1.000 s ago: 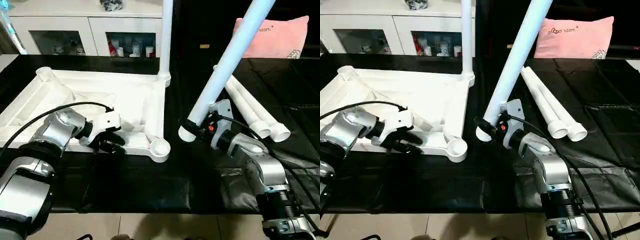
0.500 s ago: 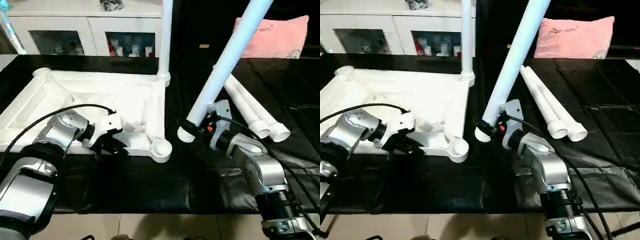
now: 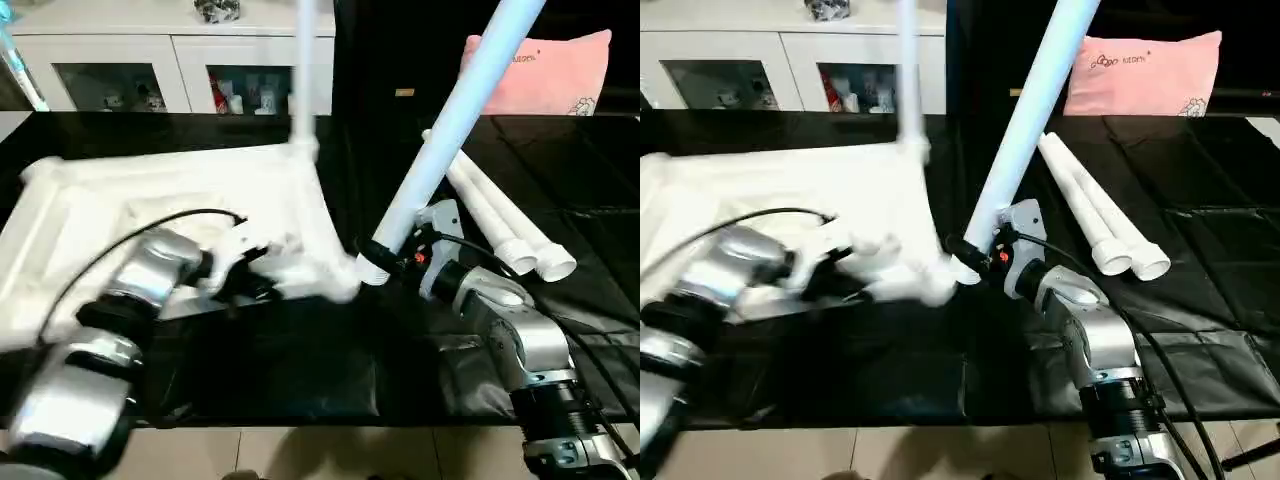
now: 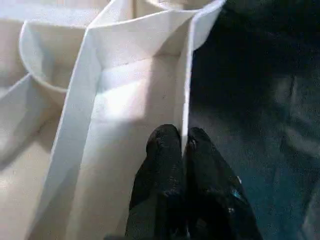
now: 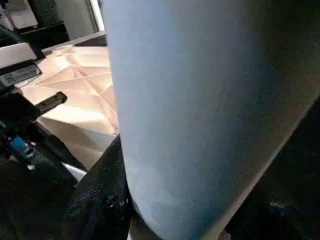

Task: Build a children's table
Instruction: Move table base, then insert table leg to table base

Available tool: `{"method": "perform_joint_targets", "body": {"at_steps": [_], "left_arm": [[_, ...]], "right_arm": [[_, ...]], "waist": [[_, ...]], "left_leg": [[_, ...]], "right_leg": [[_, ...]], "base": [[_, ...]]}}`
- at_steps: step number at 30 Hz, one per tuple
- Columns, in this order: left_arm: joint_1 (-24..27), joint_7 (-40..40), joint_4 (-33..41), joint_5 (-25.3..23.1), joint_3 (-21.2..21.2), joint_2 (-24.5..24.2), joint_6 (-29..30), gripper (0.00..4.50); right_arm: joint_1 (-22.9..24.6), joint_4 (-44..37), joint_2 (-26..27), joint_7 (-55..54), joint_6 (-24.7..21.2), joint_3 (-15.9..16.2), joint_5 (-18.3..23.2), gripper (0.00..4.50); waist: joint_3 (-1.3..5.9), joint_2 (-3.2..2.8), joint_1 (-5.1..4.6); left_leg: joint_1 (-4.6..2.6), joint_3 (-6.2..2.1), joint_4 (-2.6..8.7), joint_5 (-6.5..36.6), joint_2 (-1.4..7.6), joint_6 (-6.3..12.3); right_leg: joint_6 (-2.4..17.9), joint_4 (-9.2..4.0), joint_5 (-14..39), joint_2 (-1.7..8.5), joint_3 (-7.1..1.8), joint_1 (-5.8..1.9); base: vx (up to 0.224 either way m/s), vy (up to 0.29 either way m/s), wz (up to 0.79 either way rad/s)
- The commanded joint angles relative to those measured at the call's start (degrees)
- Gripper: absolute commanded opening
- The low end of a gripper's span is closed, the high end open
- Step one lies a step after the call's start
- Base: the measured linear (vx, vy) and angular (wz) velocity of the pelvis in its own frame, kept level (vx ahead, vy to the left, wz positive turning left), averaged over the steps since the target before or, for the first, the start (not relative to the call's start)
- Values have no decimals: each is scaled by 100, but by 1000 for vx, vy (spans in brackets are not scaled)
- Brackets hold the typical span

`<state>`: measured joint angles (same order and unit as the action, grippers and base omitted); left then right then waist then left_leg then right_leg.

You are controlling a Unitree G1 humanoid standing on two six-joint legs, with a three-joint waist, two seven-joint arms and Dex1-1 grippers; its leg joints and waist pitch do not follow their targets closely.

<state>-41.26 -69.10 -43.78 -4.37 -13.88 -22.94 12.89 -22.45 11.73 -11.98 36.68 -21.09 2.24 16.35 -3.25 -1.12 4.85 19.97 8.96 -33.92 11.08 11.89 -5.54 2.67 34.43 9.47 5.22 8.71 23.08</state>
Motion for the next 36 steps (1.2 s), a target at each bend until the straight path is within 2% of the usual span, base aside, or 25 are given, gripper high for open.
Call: {"method": "perform_joint_targets", "body": {"at_steps": [1,3,7,8,14,15,16,18,21,26,32,36], "left_arm": [[214,41,120,5,-42,-23,-52,0],[302,57,227,-15,-65,-10,-152,0],[490,84,538,-21,-91,-13,-375,0],[564,99,685,11,-96,-19,-381,0],[796,161,1054,319,118,40,-468,0],[790,131,1041,361,142,55,-384,28],[808,63,1058,375,133,35,-387,28],[814,44,1061,333,108,2,-462,55],[811,141,1078,280,104,-20,-485,60],[750,149,954,215,46,-72,-506,60],[636,182,730,127,-34,-131,-557,3],[637,125,721,23,-140,-197,-652,0]], "right_arm": [[-9,-35,-4,30,21,11,27,195],[-20,-15,-14,39,30,10,23,195],[-71,41,-33,50,37,-15,24,195],[-75,46,-37,54,35,-22,25,195],[-110,69,-17,67,-2,12,18,195],[-113,66,-17,70,-10,16,20,195],[-102,54,-19,77,-14,26,20,195],[-109,86,-34,97,0,29,16,195],[-126,117,-47,107,10,20,17,195],[-154,134,-47,105,11,22,14,195],[-194,149,-39,123,8,30,5,195],[-225,182,-42,141,14,43,-3,195]], "waist": [[449,-21,33],[445,-27,42],[443,-22,35],[445,1,43],[433,38,30],[433,34,39],[433,34,36],[439,39,42],[438,37,39],[431,50,39],[428,51,36],[437,50,34]], "left_leg": [[45,1,349,719,116,278],[25,9,350,755,113,284],[29,3,360,779,117,261],[34,0,361,758,125,258],[39,21,361,702,117,299],[30,22,359,701,113,300],[36,24,359,691,111,301],[43,25,355,653,111,310],[36,24,358,654,120,311],[37,29,360,687,109,301],[39,25,364,707,107,278],[37,25,361,677,113,289]], "right_leg": [[722,-450,1462,383,-383,-426],[686,-465,1517,374,-383,-408],[624,-467,1562,372,-382,-409],[633,-450,1552,389,-389,-416],[608,-455,1612,373,-395,-395],[588,-457,1653,378,-396,-392],[576,-460,1669,380,-397,-396],[560,-453,1657,385,-398,-397],[566,-453,1589,380,-401,-388],[494,-475,1743,381,-396,-388],[423,-485,1868,385,-389,-390],[460,-470,1759,382,-396,-385]], "base": [[0,0,0],[0,0,0],[0,0,0],[0,0,0],[0,0,0],[0,0,0],[0,0,0],[0,0,0],[0,0,0],[0,0,0],[0,0,0],[0,0,0]]}}
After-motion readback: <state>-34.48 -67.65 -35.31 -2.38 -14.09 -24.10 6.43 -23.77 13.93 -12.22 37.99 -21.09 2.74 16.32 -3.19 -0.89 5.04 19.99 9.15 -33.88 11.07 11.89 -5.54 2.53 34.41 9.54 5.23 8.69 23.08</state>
